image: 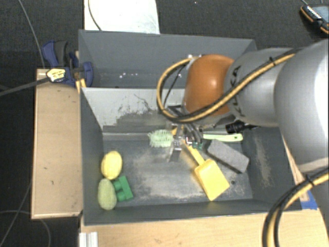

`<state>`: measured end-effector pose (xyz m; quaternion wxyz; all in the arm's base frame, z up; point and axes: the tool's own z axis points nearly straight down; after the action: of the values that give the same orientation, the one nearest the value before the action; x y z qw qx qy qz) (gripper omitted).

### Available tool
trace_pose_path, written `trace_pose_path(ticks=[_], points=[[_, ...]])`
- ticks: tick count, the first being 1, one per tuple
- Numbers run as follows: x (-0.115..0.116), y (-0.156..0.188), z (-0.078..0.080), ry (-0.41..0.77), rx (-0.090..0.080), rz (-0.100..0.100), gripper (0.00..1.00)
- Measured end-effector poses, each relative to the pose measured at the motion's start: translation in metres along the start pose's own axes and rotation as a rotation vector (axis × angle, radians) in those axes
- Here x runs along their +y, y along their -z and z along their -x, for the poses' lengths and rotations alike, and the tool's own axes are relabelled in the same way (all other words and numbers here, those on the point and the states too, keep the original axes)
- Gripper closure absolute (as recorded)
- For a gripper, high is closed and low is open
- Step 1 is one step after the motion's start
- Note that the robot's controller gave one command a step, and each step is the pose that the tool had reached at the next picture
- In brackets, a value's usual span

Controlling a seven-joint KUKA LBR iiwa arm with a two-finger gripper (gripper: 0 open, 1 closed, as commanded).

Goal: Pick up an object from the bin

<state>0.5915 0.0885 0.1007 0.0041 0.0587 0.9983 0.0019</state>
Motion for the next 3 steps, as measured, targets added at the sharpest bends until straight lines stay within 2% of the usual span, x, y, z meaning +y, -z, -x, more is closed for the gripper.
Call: trace_pose_path(ticks=[1,2,3], points=[[0.0077,-0.0293,-0.0038,-0.338,-0.012,0.008,0.0],[0.0103,-0.0272,0.0017,-0.173,-0.013,0.006,1.0],[0.0103,-0.0273,0.0016,-0.174,-0.013,0.006,1.0]])
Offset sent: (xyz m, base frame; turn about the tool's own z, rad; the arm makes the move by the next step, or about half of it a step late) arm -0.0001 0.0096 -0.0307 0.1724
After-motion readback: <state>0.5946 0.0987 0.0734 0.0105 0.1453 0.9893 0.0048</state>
